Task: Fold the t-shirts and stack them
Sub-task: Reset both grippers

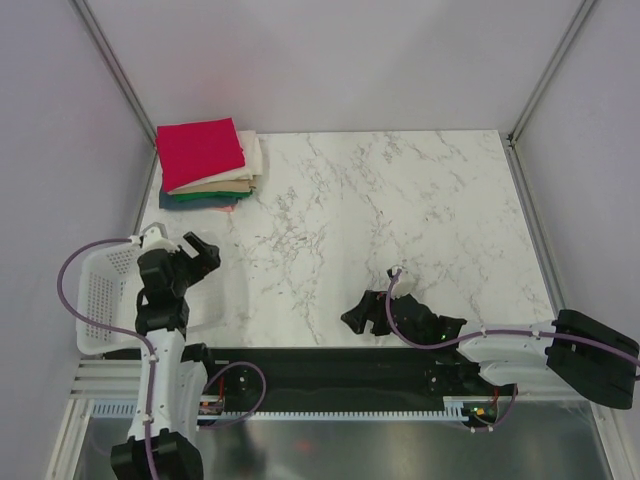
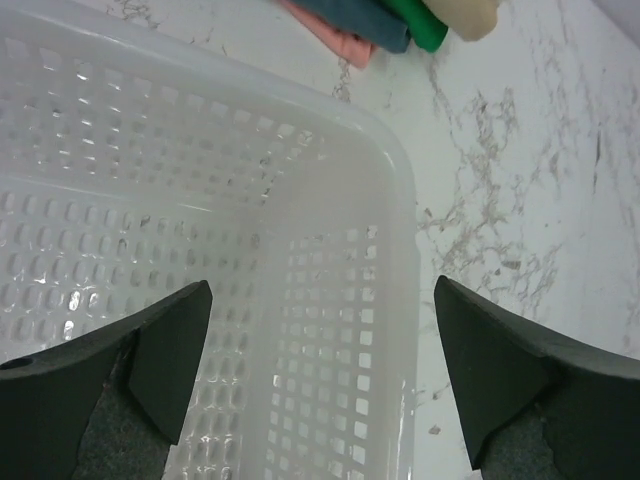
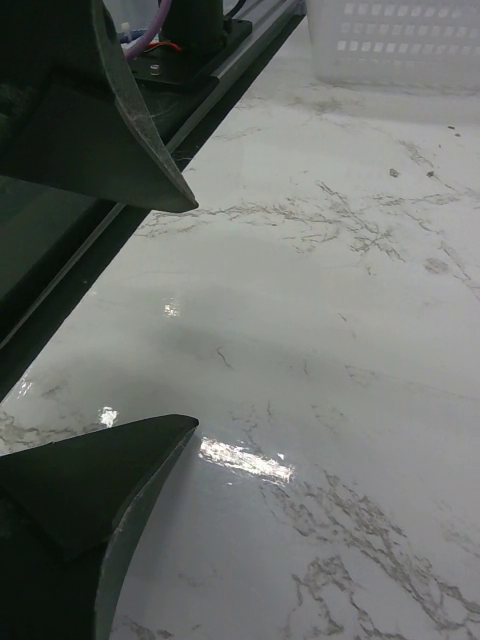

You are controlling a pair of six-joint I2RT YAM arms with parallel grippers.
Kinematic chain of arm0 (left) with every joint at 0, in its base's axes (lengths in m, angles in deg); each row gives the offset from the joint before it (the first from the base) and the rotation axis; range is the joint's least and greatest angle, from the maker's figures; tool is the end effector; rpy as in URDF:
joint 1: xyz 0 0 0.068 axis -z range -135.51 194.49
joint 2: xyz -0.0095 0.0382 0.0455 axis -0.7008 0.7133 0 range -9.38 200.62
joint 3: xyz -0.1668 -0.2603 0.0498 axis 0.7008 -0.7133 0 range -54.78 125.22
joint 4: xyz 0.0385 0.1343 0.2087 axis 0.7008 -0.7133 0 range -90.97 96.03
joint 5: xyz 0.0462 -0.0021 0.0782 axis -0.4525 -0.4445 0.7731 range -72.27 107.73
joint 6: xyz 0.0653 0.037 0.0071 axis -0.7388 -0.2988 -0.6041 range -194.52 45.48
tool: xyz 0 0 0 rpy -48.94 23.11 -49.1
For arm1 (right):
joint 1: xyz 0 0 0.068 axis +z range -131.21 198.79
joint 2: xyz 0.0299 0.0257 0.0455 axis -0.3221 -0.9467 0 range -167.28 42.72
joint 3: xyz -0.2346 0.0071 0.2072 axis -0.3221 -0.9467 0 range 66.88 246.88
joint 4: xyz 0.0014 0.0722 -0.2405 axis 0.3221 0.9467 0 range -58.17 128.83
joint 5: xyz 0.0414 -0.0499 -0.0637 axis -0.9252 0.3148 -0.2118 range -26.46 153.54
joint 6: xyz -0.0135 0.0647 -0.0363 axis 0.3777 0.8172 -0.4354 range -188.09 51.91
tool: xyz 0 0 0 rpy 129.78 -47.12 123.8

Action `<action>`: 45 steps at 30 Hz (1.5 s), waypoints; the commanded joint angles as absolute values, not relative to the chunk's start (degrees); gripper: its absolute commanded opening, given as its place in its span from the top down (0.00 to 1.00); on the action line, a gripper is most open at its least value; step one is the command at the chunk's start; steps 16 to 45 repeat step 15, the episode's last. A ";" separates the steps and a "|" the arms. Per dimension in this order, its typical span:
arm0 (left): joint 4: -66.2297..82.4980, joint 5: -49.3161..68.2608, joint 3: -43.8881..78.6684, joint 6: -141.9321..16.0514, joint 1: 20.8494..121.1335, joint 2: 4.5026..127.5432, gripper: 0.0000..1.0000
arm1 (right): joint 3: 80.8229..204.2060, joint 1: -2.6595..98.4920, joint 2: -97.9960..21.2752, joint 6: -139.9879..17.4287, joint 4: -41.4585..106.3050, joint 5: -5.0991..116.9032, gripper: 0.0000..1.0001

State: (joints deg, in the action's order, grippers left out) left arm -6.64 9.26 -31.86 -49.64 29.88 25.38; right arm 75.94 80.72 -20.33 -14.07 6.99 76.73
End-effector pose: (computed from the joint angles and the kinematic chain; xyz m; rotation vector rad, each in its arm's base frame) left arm 0.1328 0.0250 0.2416 -0.5864 1.9155 -0.2628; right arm 0.1005 0.1576 0.1656 -0.0027 2.2232 0.9686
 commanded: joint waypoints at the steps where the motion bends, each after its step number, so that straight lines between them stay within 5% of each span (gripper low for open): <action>1: -0.03 17.43 -31.93 -55.25 33.84 23.76 0.00 | 76.37 81.45 -20.74 -14.39 10.03 77.34 0.09; 8: 10.59 25.65 -40.01 -66.78 46.07 19.26 0.00 | 76.37 81.54 -20.56 -14.48 9.68 77.61 0.09; 15: 21.40 22.83 -43.26 -66.70 46.16 26.99 0.00 | 75.14 82.68 -18.37 -14.66 8.27 79.62 0.09; 45: 21.40 22.83 -43.26 -66.70 46.16 26.99 0.00 | 75.14 82.68 -18.37 -14.66 8.27 79.62 0.09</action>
